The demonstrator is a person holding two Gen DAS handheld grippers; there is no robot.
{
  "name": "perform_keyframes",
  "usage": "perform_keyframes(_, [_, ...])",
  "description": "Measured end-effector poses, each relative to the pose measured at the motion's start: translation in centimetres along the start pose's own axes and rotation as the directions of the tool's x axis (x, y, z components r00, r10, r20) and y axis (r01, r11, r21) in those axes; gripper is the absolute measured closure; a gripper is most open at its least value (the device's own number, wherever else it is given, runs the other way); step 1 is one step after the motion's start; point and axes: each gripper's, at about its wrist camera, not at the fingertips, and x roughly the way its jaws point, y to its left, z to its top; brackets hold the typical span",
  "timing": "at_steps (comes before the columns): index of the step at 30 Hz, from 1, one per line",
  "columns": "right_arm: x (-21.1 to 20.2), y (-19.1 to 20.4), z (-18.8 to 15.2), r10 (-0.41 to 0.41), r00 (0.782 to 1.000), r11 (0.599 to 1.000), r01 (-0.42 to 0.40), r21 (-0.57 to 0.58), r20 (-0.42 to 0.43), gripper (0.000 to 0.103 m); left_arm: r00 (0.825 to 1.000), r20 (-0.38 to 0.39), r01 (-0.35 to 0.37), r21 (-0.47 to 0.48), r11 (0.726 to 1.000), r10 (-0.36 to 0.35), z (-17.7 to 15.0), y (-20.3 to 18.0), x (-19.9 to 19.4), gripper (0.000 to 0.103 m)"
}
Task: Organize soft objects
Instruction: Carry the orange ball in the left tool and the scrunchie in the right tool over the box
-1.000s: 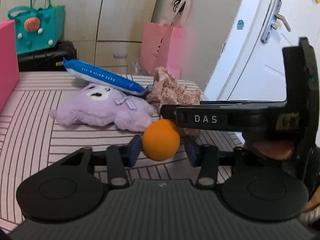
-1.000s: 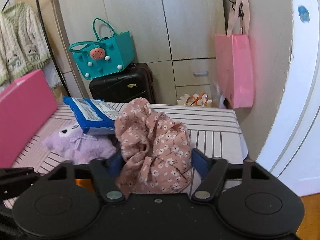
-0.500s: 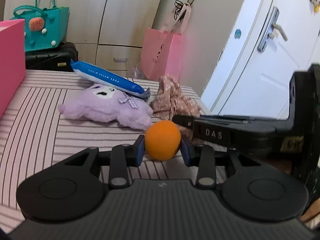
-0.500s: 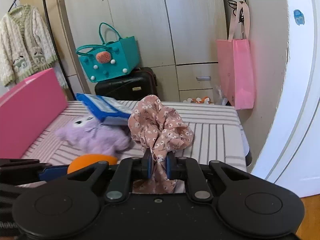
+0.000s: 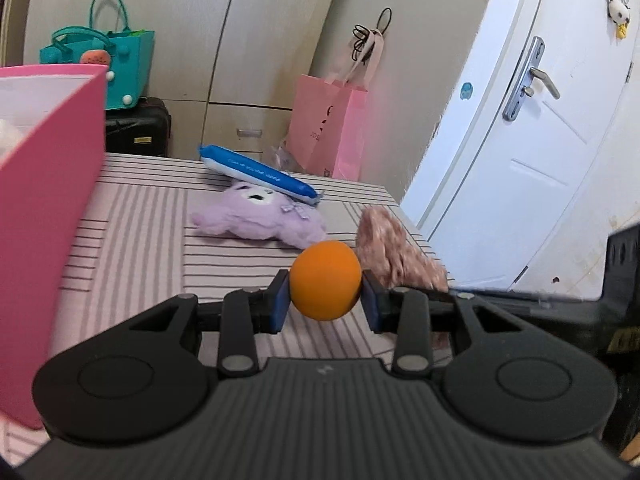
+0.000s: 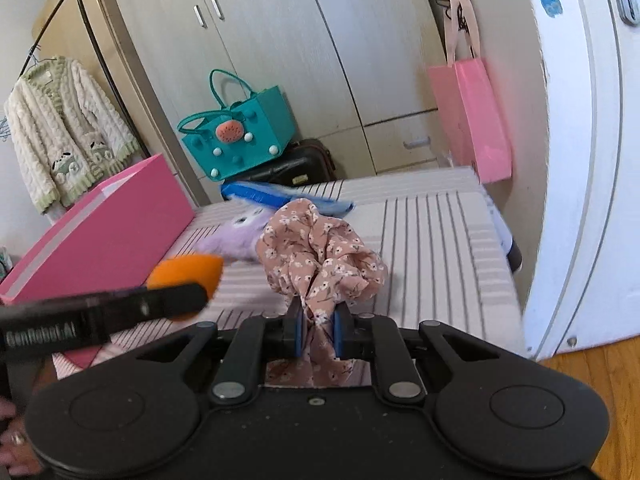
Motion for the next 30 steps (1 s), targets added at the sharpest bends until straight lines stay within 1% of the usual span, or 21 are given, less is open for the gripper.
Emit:
perform_keyframes(2, [-0.3, 0.6, -0.6, 0.022, 1.000, 1.000, -0.022, 0.017, -0.013, 0.085, 1.000, -0.005, -0.002, -0.005, 1.000, 0.002, -0.2, 0.4, -0.9, 0.067])
perform_keyframes(3, [-0.4, 1.0, -0.9, 0.057, 0.998, 0.998, -0.056, 0.035, -0.020, 0.085, 1.000, -0.008, 0.006, -0.006, 1.000, -0.006, -0.4, 0.7, -1.3, 0.067])
perform_keyframes(5, [-0.6, 1.9, -1.4, 0.082, 0.996, 0.996, -0.080, 0.035, -0.033, 0.085, 0.999, -0.025, 0.024, -0.019, 1.000, -0.024, -0.9, 1.2, -2.1, 0.067])
perform_keyframes(7, [-1.0, 3.2, -1.9, 0.077, 0.996, 0.997, -0.077, 0.001, -0.042, 0.085, 0.999, -0.043, 0.024, -0.027, 0.999, -0.025, -1.5, 1.8, -2.9, 0.067])
perform_keyframes(13, [-1.9, 6.0, -3.3, 0.086, 0.992, 0.995, -0.090, -0.039, -0.097, 0.084, 0.999, -0.050, 0.000, -0.003, 1.000, 0.000, -3.4, 2.9, -5.5, 0.067])
perform_keyframes(15, [-2.1, 6.9, -3.7, 0.088, 0.989, 0.995, -0.094, -0.044, -0.116, 0.084, 0.997, -0.078, -0.012, 0.006, 1.000, 0.013, -3.8, 3.2, -6.1, 0.067])
perform_keyframes(18, [-2.4, 7.9, -4.3, 0.110, 0.983, 0.993, -0.115, -0.026, -0.146, 0.084, 0.995, -0.102, -0.012, -0.001, 1.000, 0.012, -4.5, 3.8, -7.1, 0.067])
perform_keyframes(21, [-2.8, 8.9, -4.9, 0.124, 0.977, 0.991, -0.130, -0.026, -0.172, 0.084, 0.995, -0.091, -0.032, -0.007, 0.999, 0.031, -4.9, 4.4, -8.5, 0.067])
perform_keyframes(24, [-3.6, 10.7, -5.3, 0.101, 0.979, 0.991, -0.116, -0.074, -0.175, 0.083, 0.995, -0.076, -0.056, 0.009, 0.998, 0.057, -5.4, 4.8, -9.9, 0.067])
perform_keyframes(26, [-4.0, 11.7, -5.3, 0.084, 0.981, 0.988, -0.104, -0.113, -0.174, 0.081, 0.995, -0.085, -0.048, 0.000, 0.999, 0.048, -5.7, 5.3, -10.5, 0.067])
perform_keyframes(28, [-4.4, 12.6, -5.2, 0.091, 0.979, 0.984, -0.116, -0.132, -0.184, 0.081, 0.995, -0.088, -0.039, -0.004, 0.999, 0.038, -5.8, 5.9, -11.2, 0.067])
perform_keyframes(30, [-4.8, 13.4, -5.1, 0.092, 0.978, 0.981, -0.121, -0.153, -0.189, 0.081, 0.997, -0.073, -0.039, 0.002, 0.999, 0.039, -5.8, 6.5, -12.1, 0.067])
